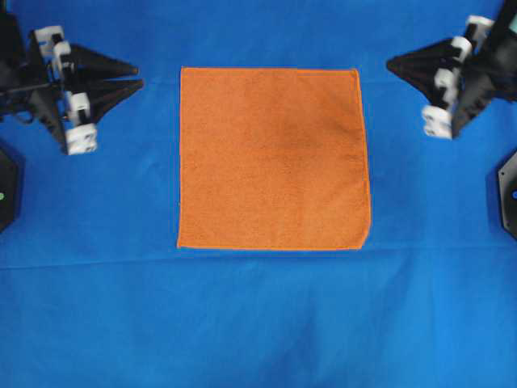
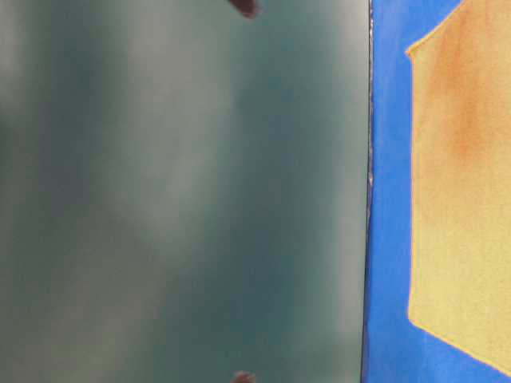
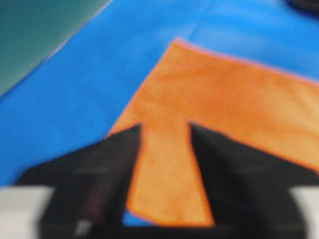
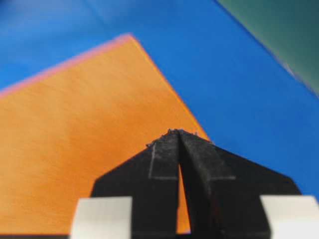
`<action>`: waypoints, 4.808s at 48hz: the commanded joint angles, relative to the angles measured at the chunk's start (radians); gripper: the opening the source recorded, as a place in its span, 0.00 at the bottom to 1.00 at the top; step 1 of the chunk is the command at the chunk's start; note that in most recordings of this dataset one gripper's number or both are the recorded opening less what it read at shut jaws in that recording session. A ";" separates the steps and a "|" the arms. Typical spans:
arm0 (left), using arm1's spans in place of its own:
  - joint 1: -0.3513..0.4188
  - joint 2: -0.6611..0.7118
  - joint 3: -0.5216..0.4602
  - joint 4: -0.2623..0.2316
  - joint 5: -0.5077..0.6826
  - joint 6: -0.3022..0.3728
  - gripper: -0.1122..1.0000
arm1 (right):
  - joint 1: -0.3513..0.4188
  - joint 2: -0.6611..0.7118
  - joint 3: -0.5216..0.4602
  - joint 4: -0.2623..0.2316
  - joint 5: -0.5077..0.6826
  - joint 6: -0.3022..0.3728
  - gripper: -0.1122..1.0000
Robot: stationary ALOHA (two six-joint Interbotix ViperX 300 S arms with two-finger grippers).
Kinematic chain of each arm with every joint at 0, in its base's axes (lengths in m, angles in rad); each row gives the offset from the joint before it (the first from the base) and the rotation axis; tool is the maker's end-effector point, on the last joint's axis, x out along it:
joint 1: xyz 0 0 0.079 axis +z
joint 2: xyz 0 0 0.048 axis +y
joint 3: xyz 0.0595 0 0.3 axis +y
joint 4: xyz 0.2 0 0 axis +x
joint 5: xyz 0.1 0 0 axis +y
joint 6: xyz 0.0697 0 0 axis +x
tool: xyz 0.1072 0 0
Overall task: Fold the orange towel.
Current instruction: 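Move both grippers to the towel's top corners and pinch them, then lift the top corners and fold them down toward the bottom edge, then open both grippers and move them to the folded edge corners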
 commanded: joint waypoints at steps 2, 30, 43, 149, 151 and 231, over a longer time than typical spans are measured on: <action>0.051 0.107 -0.038 -0.003 -0.026 -0.006 0.57 | -0.049 0.115 -0.064 0.003 0.003 -0.002 0.36; 0.150 0.604 -0.216 -0.002 -0.106 -0.008 0.92 | -0.118 0.541 -0.147 -0.014 -0.130 -0.012 0.61; 0.152 0.736 -0.258 -0.002 -0.140 -0.008 0.92 | -0.135 0.620 -0.149 -0.014 -0.172 -0.012 0.61; -0.252 0.408 -0.152 0.005 0.089 0.078 0.11 | 0.268 0.213 0.000 0.143 0.075 0.002 0.12; -0.295 0.413 -0.158 0.005 0.103 0.064 0.11 | 0.302 0.213 0.000 0.158 0.092 0.002 0.12; -0.341 0.425 -0.224 0.005 0.229 -0.031 0.71 | 0.360 0.179 -0.028 0.193 0.150 -0.011 0.65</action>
